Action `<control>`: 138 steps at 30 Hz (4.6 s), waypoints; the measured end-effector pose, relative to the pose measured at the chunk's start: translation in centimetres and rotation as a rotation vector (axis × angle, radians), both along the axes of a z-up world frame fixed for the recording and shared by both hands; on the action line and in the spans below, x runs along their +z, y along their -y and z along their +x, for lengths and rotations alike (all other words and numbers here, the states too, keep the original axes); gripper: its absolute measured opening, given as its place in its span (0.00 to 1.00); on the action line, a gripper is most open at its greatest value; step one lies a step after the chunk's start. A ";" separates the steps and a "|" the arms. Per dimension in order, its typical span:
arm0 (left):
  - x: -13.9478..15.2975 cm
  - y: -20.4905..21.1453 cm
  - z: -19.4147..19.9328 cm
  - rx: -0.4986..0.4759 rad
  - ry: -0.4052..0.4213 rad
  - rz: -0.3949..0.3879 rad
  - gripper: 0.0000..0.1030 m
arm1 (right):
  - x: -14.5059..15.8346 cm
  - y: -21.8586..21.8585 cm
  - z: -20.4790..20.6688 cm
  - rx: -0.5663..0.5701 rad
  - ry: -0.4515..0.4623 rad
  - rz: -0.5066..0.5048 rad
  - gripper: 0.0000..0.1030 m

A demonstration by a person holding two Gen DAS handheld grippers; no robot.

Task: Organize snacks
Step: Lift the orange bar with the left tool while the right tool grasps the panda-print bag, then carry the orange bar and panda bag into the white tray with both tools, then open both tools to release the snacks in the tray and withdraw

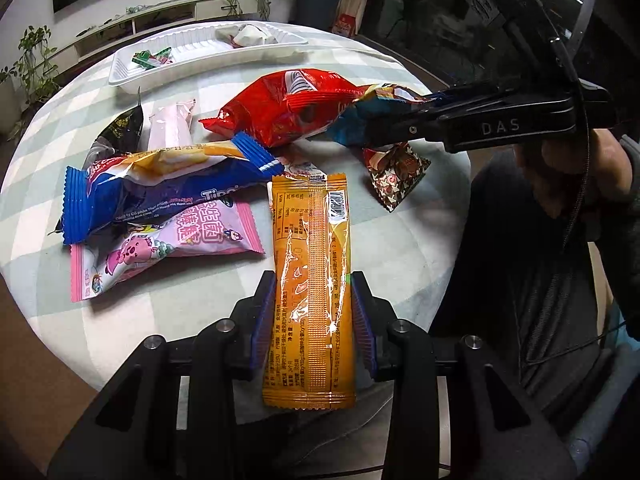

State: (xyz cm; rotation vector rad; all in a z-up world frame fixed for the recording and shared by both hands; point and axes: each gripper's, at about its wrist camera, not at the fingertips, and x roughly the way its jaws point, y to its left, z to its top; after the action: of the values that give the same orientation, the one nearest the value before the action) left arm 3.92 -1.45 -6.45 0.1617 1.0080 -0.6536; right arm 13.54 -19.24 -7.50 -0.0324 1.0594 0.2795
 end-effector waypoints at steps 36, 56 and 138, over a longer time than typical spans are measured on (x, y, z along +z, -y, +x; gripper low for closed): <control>3.3 -1.2 -1.5 0.051 0.047 -0.153 0.27 | 3.8 5.2 -4.4 -0.190 0.300 0.239 0.34; 12.7 -8.1 16.5 0.240 0.179 -0.118 0.27 | 10.0 6.4 6.1 -0.206 0.430 0.262 0.34; 8.8 -12.2 15.5 0.280 -0.009 -0.431 0.96 | 5.1 11.9 7.6 -0.167 0.373 0.843 0.96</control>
State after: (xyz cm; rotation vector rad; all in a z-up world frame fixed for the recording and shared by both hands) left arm 19.44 10.79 2.33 -0.3549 0.8568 -0.5988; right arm 21.11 -31.16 -2.43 0.7310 0.5086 0.5266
